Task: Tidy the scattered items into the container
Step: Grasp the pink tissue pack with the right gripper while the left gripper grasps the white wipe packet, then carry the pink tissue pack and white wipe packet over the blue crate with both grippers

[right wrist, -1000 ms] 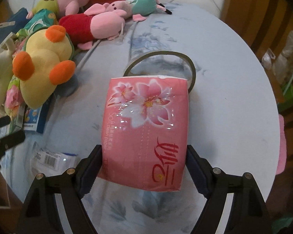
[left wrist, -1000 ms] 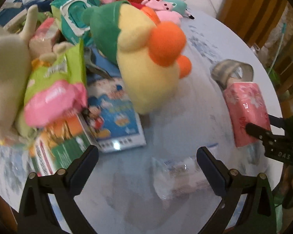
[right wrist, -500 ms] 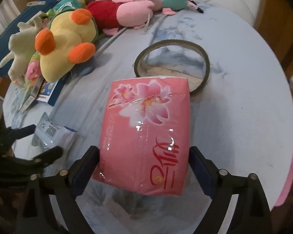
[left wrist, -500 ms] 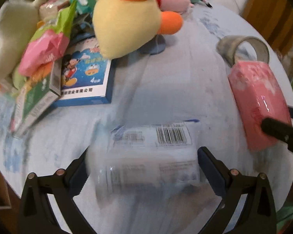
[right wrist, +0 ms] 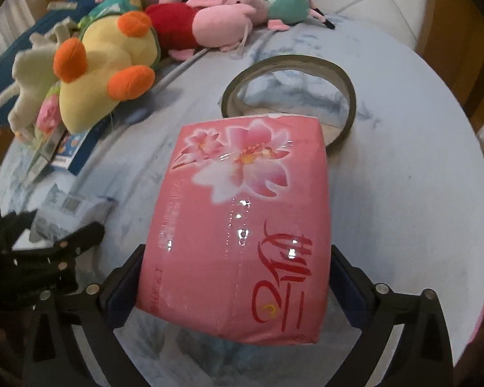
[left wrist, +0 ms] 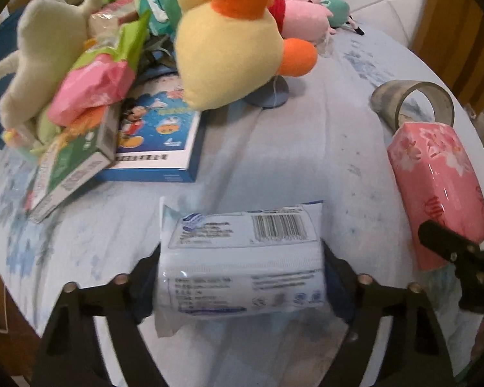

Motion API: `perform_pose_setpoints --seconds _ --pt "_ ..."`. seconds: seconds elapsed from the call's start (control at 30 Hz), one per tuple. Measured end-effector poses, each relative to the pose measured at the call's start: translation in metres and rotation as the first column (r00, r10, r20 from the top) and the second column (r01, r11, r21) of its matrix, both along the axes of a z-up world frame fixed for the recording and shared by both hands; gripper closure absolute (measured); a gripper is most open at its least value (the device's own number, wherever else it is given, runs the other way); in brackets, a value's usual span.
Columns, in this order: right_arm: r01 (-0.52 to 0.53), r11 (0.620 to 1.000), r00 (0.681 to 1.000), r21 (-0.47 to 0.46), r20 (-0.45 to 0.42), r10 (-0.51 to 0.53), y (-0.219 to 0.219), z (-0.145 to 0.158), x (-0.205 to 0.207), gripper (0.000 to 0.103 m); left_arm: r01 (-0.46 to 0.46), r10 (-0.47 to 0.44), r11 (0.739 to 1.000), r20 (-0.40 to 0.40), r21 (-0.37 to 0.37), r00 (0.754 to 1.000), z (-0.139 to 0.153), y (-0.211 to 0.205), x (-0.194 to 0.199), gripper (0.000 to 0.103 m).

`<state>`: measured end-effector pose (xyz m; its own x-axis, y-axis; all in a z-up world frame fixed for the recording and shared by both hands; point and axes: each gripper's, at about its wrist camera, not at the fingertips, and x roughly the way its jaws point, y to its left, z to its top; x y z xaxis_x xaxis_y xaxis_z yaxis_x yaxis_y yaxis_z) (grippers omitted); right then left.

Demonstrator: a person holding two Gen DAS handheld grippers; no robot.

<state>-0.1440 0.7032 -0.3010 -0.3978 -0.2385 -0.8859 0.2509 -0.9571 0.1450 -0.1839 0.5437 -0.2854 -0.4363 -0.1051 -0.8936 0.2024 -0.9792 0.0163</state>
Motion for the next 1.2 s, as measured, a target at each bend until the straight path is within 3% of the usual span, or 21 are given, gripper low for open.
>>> perform_pose_setpoints --seconds 0.17,0.67,0.93,1.2 --pt "-0.032 0.999 0.999 0.005 -0.007 0.032 -0.001 0.015 0.002 0.011 -0.036 0.036 0.999 -0.063 0.001 0.997 0.034 -0.011 0.015 0.022" --pt "-0.172 0.984 0.974 -0.047 -0.155 0.163 -0.056 0.086 0.009 0.01 -0.196 0.186 0.98 -0.181 -0.041 0.966 0.103 -0.054 0.056 0.022" --pt "-0.296 0.952 0.933 -0.075 -0.235 0.271 -0.124 0.126 0.017 0.01 -0.302 0.281 0.952 -0.256 -0.046 0.925 0.143 -0.109 0.095 0.022" --pt "-0.363 0.926 0.9 -0.098 -0.296 0.321 -0.23 0.161 0.028 0.01 -0.358 0.321 0.932 -0.335 -0.053 0.886 0.179 -0.205 0.14 0.022"
